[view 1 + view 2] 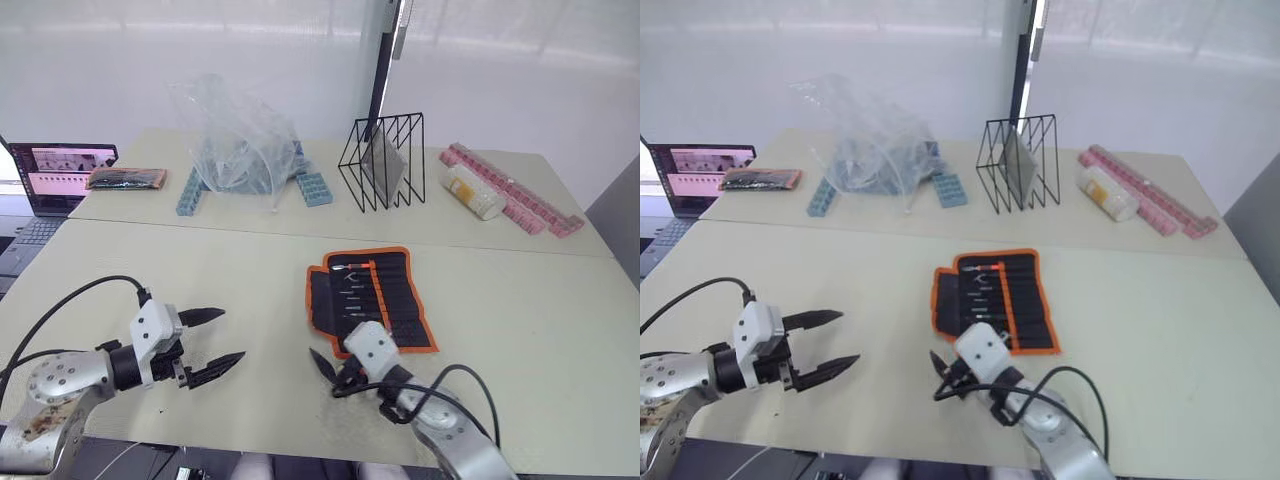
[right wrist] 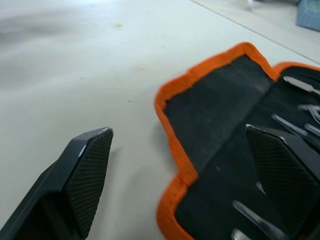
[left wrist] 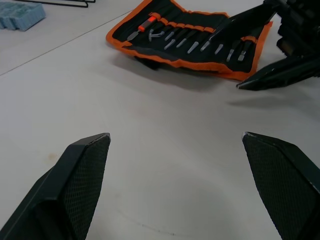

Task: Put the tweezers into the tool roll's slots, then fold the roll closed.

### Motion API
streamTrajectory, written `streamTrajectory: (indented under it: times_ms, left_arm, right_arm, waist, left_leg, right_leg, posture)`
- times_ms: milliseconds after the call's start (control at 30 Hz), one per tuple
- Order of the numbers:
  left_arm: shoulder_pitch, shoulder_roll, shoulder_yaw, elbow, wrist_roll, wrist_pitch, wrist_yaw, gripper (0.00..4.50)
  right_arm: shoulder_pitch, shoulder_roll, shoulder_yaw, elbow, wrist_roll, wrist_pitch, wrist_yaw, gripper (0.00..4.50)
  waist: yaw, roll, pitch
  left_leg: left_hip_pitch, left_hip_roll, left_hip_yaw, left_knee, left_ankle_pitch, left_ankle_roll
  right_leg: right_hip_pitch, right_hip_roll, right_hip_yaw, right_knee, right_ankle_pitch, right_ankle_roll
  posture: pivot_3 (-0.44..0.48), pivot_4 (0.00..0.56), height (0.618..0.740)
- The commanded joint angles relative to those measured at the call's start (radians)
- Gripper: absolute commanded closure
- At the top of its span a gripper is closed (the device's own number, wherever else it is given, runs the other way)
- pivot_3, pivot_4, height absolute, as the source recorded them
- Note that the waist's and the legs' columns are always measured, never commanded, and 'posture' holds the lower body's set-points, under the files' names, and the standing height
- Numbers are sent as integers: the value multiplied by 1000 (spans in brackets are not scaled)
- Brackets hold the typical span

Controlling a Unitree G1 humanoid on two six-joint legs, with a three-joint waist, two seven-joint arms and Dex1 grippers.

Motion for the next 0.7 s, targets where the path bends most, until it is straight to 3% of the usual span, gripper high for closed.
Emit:
streamTrajectory:
  times_ms: [33, 233, 333, 633, 700]
  left_arm:
    - [-22, 15, -18, -25, -23, 9, -12, 0]
    - [-45, 23, -38, -9, -22, 13, -19, 0]
    - [-43, 26, -36, -14, -25, 16, -18, 0]
    - [-17, 36, -14, -27, -32, 21, -5, 0]
    - [-15, 35, -14, -27, -31, 20, -3, 0]
  right_arm:
    - [-19, 21, 45, 36, -110, -86, -68, 41]
    - [-46, 57, 69, 99, -217, -140, -133, 41]
    - [-60, 74, 63, 122, -232, -156, -136, 853]
    - [-74, 104, 51, 157, -247, -187, -129, 3997]
    - [-75, 106, 42, 153, -238, -185, -123, 4470]
  waist:
    - [0, 0, 0]
    - [-1, 0, 0]
    - [-1, 0, 0]
    - [-1, 0, 0]
    - [-1, 0, 0]
  left_leg:
    - [0, 0, 0, 0, 0, 0]
    - [0, 0, 0, 0, 0, 0]
    - [0, 0, 0, 0, 0, 0]
    - [0, 0, 0, 1, 0, 0]
    - [0, 0, 0, 1, 0, 0]
  right_leg:
    - [0, 0, 0, 0, 0, 0]
    - [0, 0, 0, 1, 1, -1]
    - [0, 0, 0, 1, 1, -2]
    - [0, 0, 0, 2, 2, -3]
    - [0, 0, 0, 2, 2, -4]
  posture:
    - [0, 150, 720]
    - [0, 150, 720]
    - [0, 150, 720]
    - [0, 150, 720]
    - [0, 150, 720]
